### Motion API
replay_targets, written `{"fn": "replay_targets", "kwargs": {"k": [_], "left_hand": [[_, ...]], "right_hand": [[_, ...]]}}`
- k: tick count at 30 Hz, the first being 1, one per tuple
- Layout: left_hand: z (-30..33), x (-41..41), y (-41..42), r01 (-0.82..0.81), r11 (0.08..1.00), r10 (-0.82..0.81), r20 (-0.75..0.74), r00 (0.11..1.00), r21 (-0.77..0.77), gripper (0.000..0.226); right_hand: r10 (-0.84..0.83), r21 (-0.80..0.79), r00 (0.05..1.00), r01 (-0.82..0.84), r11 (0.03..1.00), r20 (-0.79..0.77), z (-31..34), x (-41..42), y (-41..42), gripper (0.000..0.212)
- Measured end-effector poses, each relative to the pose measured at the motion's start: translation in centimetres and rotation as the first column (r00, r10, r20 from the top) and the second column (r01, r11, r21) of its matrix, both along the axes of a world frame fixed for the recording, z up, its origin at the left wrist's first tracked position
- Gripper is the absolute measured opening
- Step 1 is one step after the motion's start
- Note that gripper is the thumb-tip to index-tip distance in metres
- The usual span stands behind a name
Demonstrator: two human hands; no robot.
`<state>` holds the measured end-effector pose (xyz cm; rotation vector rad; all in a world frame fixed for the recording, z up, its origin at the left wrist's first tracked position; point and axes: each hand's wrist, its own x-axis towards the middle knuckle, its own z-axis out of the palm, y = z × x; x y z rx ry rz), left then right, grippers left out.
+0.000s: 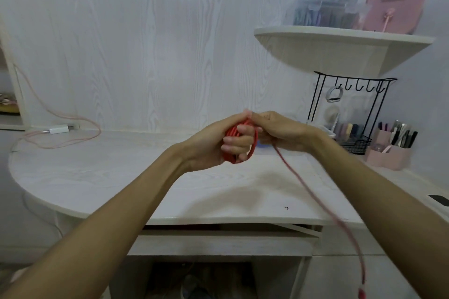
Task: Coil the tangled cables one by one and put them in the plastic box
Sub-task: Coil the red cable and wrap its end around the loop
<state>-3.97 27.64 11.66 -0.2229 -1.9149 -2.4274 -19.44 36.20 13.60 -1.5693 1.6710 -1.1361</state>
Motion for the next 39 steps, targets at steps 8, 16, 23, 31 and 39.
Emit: {"fn": "replay_targets", "kwargs": {"k": [8, 16, 23, 31, 39], "left_hand": [[1.3, -1.6, -1.6, -0.347, 0.731, 0.496, -0.108, 0.862, 0.587, 0.037], [-2.2, -2.3, -3.8, -0.803, 0.565, 0.785, -0.177, 0.594, -0.190, 0.037], [-5.4, -1.1, -3.8, -0.501, 0.377, 0.609, -0.200, 0.768, -0.779, 0.067], [-3.0, 0.6, -1.9, -0.042, 0.997, 0.051, 0.133, 0.990, -0.068, 0.059], [0.0, 0.4, -1.3, -0.044, 0.742, 0.216, -0.177, 0.960, 0.669, 0.034]], "right_hand": [[-0.434, -0.097, 0.895, 0.444, 0.891, 0.106, -6.3, 6.1, -3.0, 0.045], [-0.129, 0.110, 0.813, 0.230, 0.967, -0.568, -5.1, 7.8, -2.1, 0.032], [0.088, 0.152, 0.500, 0.088, 0.984, -0.862, -0.8, 3.9, -0.2, 0.038], [-0.101, -0.082, 0.905, 0.074, 0.994, -0.413, 0.9, 0.8, -0.7, 0.056], [-0.486, -0.225, 0.837, 0.438, 0.870, -0.250, -5.0, 4.9, -3.0, 0.035]]}}
